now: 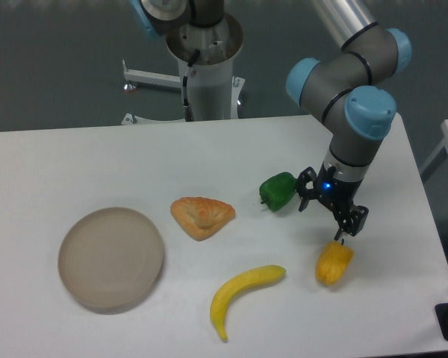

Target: Place the green pepper on the table

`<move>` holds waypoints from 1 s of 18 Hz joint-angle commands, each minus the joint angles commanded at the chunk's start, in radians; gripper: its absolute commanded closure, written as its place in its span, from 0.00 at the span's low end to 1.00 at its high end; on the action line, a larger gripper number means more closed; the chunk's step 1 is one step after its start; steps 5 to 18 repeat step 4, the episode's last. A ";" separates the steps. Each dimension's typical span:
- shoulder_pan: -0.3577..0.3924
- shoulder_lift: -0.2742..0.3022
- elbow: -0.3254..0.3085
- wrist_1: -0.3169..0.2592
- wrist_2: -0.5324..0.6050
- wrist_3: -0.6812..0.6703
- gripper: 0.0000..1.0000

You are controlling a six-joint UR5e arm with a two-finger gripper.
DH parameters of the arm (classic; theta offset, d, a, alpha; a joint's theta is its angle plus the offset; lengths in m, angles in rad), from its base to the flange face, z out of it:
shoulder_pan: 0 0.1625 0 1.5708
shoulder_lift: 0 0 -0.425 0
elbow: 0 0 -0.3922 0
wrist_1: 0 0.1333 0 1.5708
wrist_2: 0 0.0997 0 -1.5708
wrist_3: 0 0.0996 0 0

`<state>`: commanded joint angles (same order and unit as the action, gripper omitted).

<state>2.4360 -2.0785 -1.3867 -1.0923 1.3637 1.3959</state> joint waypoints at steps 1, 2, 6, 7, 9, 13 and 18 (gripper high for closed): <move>0.000 -0.002 0.000 0.008 0.000 -0.002 0.00; -0.008 -0.003 0.000 0.008 0.000 -0.002 0.00; -0.014 -0.005 -0.002 0.012 0.002 -0.003 0.00; -0.014 -0.005 -0.002 0.012 0.002 -0.003 0.00; -0.014 -0.005 -0.002 0.012 0.002 -0.003 0.00; -0.014 -0.005 -0.002 0.012 0.002 -0.003 0.00; -0.014 -0.005 -0.002 0.012 0.002 -0.003 0.00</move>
